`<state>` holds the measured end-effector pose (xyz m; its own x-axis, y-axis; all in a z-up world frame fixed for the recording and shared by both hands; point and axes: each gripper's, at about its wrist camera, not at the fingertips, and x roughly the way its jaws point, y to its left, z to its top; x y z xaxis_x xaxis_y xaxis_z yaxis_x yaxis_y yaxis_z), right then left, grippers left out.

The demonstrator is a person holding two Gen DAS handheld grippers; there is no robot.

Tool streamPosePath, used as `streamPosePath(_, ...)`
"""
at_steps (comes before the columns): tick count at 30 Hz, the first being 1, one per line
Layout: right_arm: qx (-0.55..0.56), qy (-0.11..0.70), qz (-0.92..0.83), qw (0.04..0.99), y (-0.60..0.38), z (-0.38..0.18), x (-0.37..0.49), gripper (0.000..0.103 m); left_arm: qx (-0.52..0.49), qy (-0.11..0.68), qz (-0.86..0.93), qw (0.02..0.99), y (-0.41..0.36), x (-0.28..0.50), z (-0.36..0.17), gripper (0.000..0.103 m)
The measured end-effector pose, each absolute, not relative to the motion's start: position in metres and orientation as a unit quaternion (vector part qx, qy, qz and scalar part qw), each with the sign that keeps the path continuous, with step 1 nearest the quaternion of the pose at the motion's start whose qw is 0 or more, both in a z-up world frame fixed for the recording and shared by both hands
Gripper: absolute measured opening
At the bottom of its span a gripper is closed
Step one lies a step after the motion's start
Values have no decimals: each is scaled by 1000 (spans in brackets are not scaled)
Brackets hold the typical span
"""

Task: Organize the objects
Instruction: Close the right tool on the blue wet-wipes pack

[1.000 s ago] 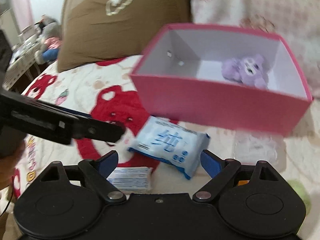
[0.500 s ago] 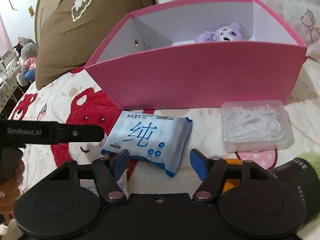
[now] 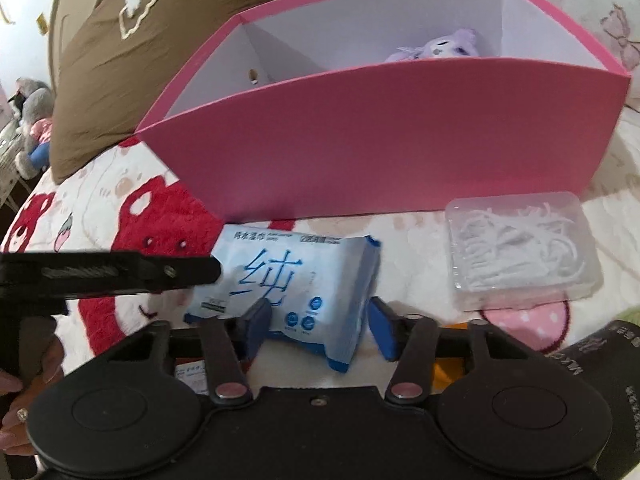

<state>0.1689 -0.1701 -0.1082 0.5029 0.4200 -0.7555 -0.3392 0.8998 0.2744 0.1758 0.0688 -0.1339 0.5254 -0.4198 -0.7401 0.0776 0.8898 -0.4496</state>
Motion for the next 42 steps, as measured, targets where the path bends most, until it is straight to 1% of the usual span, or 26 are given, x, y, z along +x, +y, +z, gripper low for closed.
streamPosePath(2, 32, 445, 218, 868, -167, -108, 169, 37, -177, 463, -154, 855, 63, 174, -132, 27)
streamPosePath(4, 28, 447, 218, 867, -167, -109, 170, 36, -156, 462, -153, 860, 56, 171, -129, 27)
streamPosePath(8, 35, 455, 213, 864, -169, -111, 174, 36, -148, 463, -145, 862, 52, 168, -130, 27)
streamPosePath(17, 41, 460, 211, 861, -165, -114, 176, 45, -154, 470, -143, 858, 51, 168, -125, 28)
streamPosePath(20, 33, 457, 217, 862, -164, -114, 176, 45, -151, 471, -144, 857, 49, 168, -125, 30)
streamPosePath(28, 37, 455, 232, 859, -165, -112, 176, 47, -174, 490, -150, 841, 51, 170, -120, 30)
streamPosePath(31, 30, 453, 240, 858, -162, -111, 175, 53, -171, 494, -155, 838, 51, 171, -116, 30)
streamPosePath(42, 12, 448, 241, 861, -162, -97, 166, 59, -159, 506, -165, 832, 44, 167, -101, 33)
